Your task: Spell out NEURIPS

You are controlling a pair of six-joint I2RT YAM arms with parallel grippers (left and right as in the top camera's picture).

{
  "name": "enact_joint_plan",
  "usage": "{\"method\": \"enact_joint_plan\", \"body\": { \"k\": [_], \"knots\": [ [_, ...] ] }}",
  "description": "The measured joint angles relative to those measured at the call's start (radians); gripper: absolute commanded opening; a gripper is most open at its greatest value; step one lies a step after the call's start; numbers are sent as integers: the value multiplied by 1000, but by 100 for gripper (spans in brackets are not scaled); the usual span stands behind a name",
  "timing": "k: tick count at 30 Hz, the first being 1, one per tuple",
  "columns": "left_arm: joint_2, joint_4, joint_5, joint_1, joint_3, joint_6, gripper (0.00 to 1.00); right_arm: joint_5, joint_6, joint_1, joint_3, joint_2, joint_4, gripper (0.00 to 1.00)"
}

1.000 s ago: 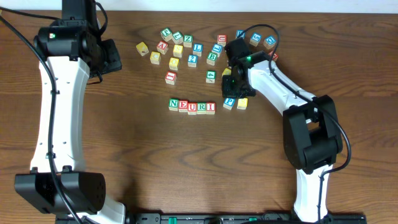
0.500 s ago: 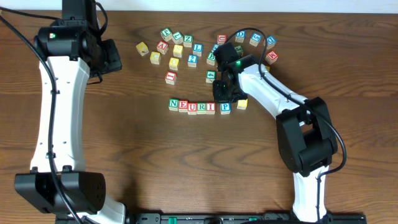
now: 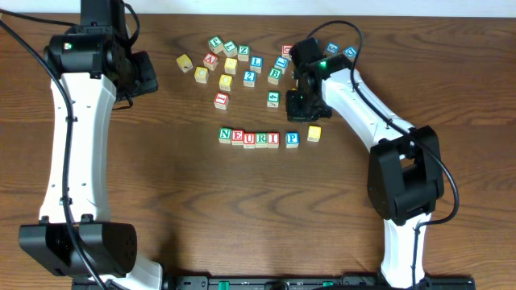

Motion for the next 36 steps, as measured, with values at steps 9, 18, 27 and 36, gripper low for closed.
{"method": "enact_joint_plan", "body": {
  "k": [9,18,27,36],
  "knots": [
    [0,0,0,0,0,0,46,-1,0,24,-107,0,6,1],
    [1,0,0,0,0,0,46,-1,0,36,-121,0,16,1],
    [1,0,0,0,0,0,46,-2,20,68,-121,0,35,2],
    [1,-1,0,0,0,0,47,-2,62,73,-122,0,43,1]
  ]
}}
